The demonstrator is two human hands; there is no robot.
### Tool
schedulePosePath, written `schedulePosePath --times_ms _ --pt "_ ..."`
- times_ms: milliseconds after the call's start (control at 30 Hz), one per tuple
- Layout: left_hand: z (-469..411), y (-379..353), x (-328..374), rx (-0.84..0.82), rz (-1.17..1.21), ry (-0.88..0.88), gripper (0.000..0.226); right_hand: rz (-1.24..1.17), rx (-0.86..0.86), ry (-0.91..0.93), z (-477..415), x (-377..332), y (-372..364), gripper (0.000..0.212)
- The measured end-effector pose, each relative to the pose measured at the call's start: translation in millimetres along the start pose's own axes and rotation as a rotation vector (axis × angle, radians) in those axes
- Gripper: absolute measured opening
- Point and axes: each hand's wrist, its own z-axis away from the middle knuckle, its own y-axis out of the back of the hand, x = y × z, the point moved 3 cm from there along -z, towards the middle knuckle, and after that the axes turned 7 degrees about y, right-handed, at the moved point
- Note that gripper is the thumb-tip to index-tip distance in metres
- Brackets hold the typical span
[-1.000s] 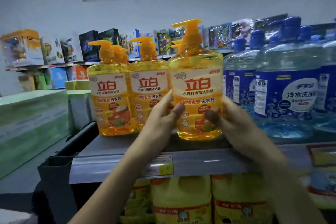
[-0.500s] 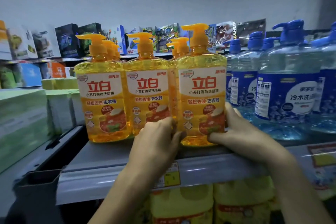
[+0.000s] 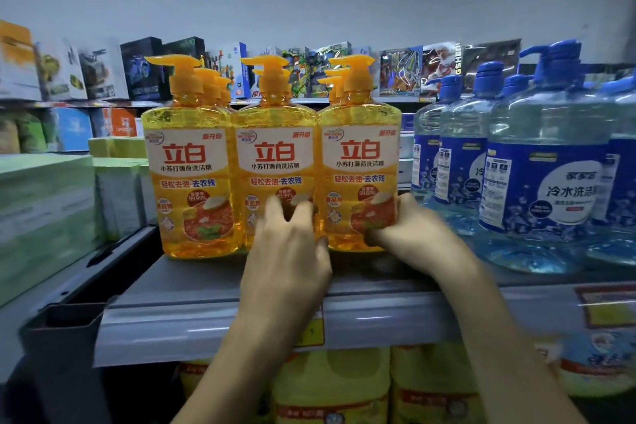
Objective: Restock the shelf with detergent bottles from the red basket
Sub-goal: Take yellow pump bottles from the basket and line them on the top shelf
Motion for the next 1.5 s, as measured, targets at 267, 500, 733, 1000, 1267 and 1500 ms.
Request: schedulePosePath --times_ms 267,500,733,1000,1267,1500 --pt "0 -2 -4 0.077 -0.062 0.054 0.052 0.061 0.128 0.068 7 2 1 0.046" --pt "1 10 -2 0.045 0.031 0.014 0.053 0.005 0.084 0.069 10 2 3 0.058" --pt "-20 85 -82 0.175 0.176 0.231 0.067 -0.001 0.601 0.386 27 -36 6 0.047" --pt "-34 75 -129 -0.211 0.316 0.351 0.077 0.160 0.308 0.394 18 -86 -57 0.072" --pt "-38 70 -135 -0.208 0.259 0.299 0.073 0.145 0.401 0.405 18 -85 -60 0.068" --pt "-30 71 -121 -0.088 0.043 0.084 0.089 0.081 0.559 0.037 25 -36 -23 0.089"
